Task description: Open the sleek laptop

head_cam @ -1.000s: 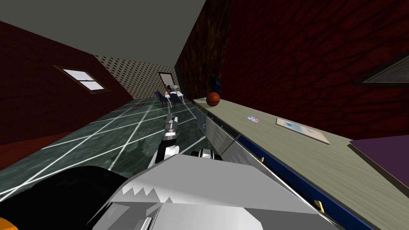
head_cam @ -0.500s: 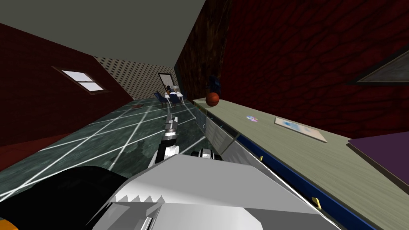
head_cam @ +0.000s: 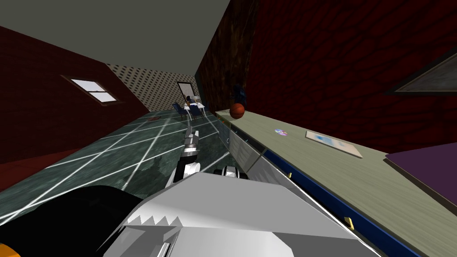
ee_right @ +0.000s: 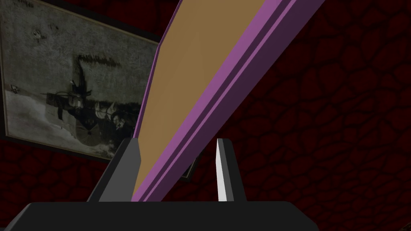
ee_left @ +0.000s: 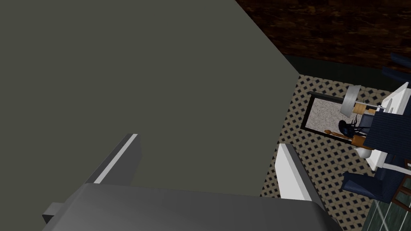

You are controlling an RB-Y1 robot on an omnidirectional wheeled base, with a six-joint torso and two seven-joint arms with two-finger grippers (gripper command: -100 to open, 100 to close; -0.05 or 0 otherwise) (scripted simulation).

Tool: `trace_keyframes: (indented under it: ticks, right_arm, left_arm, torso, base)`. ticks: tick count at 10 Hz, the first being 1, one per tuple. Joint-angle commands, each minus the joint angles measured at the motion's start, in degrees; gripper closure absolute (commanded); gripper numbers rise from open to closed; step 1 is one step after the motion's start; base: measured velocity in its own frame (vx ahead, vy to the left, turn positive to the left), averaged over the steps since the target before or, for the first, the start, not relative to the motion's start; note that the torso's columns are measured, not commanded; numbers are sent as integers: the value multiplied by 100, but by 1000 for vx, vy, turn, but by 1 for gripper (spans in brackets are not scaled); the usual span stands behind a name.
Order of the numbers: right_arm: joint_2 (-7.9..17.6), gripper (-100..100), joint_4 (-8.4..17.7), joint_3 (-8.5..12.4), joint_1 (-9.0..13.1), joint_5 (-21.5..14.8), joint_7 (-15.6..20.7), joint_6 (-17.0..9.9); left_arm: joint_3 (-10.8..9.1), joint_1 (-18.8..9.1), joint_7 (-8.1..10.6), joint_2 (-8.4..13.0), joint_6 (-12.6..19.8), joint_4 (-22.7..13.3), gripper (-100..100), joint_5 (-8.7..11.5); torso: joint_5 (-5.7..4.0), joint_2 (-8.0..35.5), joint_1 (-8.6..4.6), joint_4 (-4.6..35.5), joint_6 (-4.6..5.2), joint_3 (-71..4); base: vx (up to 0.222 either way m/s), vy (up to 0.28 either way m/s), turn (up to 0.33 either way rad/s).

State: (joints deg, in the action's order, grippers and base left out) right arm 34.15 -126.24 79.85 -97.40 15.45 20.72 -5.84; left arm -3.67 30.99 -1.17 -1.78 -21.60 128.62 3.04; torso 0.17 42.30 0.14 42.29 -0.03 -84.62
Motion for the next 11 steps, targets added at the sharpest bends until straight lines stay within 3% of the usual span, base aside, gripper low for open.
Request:
trace_keyframes:
  ticks: [1, 2, 5, 6, 11]
  right_arm:
    - [60, 100, -112, 305, -339, 205, -113, -75]
    - [73, 100, -164, 415, -467, 282, -153, -103]
    - [87, 100, -188, 426, -488, 299, -164, -124]
    - [82, 100, -5, 204, -267, 357, -289, -45]
    - [63, 100, 461, -347, 302, 490, -587, 158]
  left_arm:
    - [0, 0, 0, 0, 0, 0, 0, 0]
    - [0, 0, 0, 0, 0, 0, 0, 0]
    - [0, 0, 0, 0, 0, 0, 0, 0]
    - [0, 0, 0, 0, 0, 0, 0, 0]
    - [0, -1, 0, 0, 0, 0, 0, 0]
  torso:
    - [0, 6, 0, 3, 5, 4]
    - [-1, 10, -2, 5, 5, 8]
    - [1, -4, 9, 0, 4, 0]
    - [1, -10, 10, -2, 2, -3]
    - [-60, -6, -76, -4, 6, 11]
  base:
    - [-54, -47, -12]
    - [-61, -56, 31]
    - [-23, -18, -23]
    - [-48, -42, 61]
    - [-87, -46, 41]
